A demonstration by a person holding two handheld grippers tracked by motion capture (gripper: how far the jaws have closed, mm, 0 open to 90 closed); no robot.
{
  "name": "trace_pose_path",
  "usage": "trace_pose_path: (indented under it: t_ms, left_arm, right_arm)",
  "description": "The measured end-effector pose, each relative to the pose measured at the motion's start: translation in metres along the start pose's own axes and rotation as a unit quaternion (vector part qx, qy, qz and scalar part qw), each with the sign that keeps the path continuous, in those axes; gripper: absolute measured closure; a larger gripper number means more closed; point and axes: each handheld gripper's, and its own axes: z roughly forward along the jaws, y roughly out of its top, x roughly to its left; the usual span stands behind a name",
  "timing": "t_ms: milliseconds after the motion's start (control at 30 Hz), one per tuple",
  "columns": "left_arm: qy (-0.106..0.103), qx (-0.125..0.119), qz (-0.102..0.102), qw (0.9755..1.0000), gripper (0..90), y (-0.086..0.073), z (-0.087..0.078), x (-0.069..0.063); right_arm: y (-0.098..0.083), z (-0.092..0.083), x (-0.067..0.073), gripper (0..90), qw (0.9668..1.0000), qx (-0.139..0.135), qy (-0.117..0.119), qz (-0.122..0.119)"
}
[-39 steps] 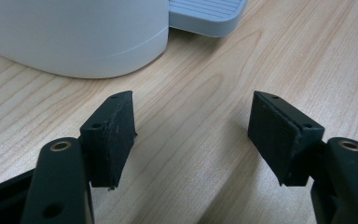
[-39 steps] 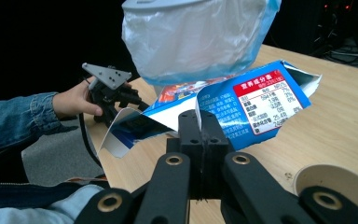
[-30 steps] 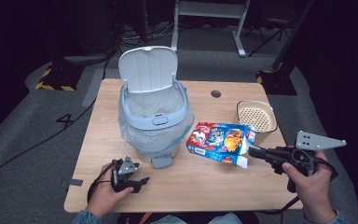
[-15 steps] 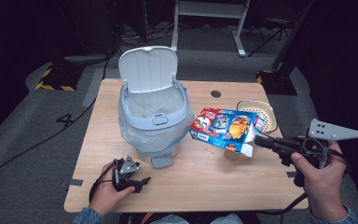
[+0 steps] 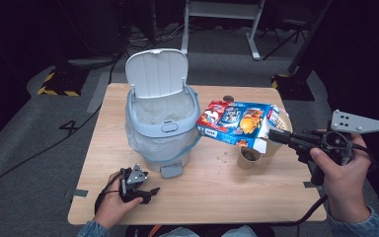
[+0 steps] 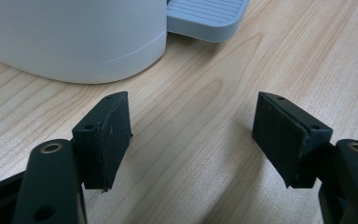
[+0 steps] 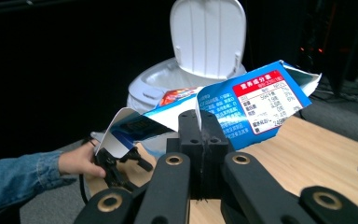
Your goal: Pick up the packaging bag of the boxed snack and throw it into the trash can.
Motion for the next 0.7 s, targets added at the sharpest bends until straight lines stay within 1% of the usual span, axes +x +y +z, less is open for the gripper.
trace_pose_path:
  t_ms: [33, 67, 133, 167, 200, 233, 333, 367, 400, 433, 467, 500, 533, 567, 600, 633, 667, 700]
  left_arm:
    - [0.0, 0.0, 0.0, 1.0, 28.5, 0.0, 0.0, 0.0]
    - [0.001, 0.0, 0.001, 1.0, 28.5, 0.0, 0.0, 0.0]
    - [0.0, -0.001, -0.001, 1.0, 28.5, 0.0, 0.0, -0.001]
    - [0.0, 0.0, -0.001, 1.0, 28.5, 0.0, 0.0, -0.001]
    - [-0.001, 0.0, 0.0, 1.0, 28.5, -0.001, -0.001, -0.001]
    - [-0.001, 0.0, 0.0, 1.0, 28.5, -0.001, -0.001, -0.001]
    - [-0.001, 0.0, -0.001, 1.0, 28.4, -0.001, 0.0, 0.0]
    - [-0.001, 0.0, -0.001, 1.0, 28.4, -0.001, 0.0, 0.0]
    - [-0.001, 0.0, -0.001, 1.0, 28.4, -0.001, 0.0, 0.0]
    - [-0.001, 0.0, -0.001, 1.0, 28.4, -0.001, 0.0, 0.0]
    - [-0.001, 0.0, -0.001, 1.0, 28.4, -0.001, 0.0, 0.0]
    - [-0.001, 0.0, -0.001, 1.0, 28.4, -0.001, -0.001, 0.0]
    - [-0.001, 0.0, -0.001, 1.0, 28.4, -0.001, -0.001, 0.0]
    - [-0.001, 0.0, -0.001, 1.0, 28.4, -0.001, -0.001, 0.0]
    - [-0.001, 0.0, 0.0, 1.0, 28.4, -0.001, -0.001, 0.0]
    - [-0.001, 0.0, 0.0, 1.0, 28.4, -0.001, -0.001, 0.0]
    - [-0.001, 0.0, -0.001, 1.0, 28.4, -0.001, -0.001, 0.0]
    - [-0.001, 0.0, -0.001, 1.0, 28.4, -0.001, 0.0, 0.0]
  right_arm:
    - [0.003, 0.001, 0.0, 90.0, 1.0, -0.002, 0.0, -0.001]
    - [0.008, 0.006, -0.001, 90.0, 0.9999, -0.012, 0.008, 0.004]
    - [0.01, 0.008, -0.002, 90.0, 0.9998, -0.016, 0.012, 0.006]
    - [0.013, 0.011, -0.002, 90.0, 0.9997, -0.018, 0.014, 0.004]
    - [0.017, 0.02, -0.002, 90.0, 0.9997, -0.017, 0.016, 0.004]
    - [0.017, 0.02, -0.002, 90.0, 0.9997, -0.017, 0.016, 0.004]
    - [0.022, 0.039, -0.003, 90.0, 0.9997, -0.011, 0.019, 0.008]
    - [0.024, 0.052, -0.003, 90.0, 0.9998, -0.008, 0.018, 0.008]
    - [0.024, 0.052, -0.003, 90.0, 0.9998, -0.008, 0.018, 0.008]
    - [0.025, 0.058, -0.003, 90.0, 0.9998, -0.008, 0.018, 0.01]
    - [0.026, 0.064, -0.004, 90.0, 0.9998, -0.007, 0.017, 0.011]
    - [0.027, 0.076, -0.004, 90.0, 0.9999, -0.005, 0.011, 0.012]
    - [0.027, 0.076, -0.004, 90.0, 0.9999, -0.005, 0.011, 0.012]
    - [0.028, 0.086, -0.005, 90.0, 0.9998, 0.001, 0.005, 0.018]
    - [0.029, 0.09, -0.005, 90.0, 0.9998, 0.004, 0.005, 0.019]
    - [0.029, 0.09, -0.005, 90.0, 0.9998, 0.004, 0.005, 0.019]
    - [0.029, 0.095, -0.006, 90.0, 0.9997, 0.007, 0.004, 0.022]
    - [0.03, 0.104, -0.006, 90.0, 0.9995, 0.015, 0.002, 0.026]
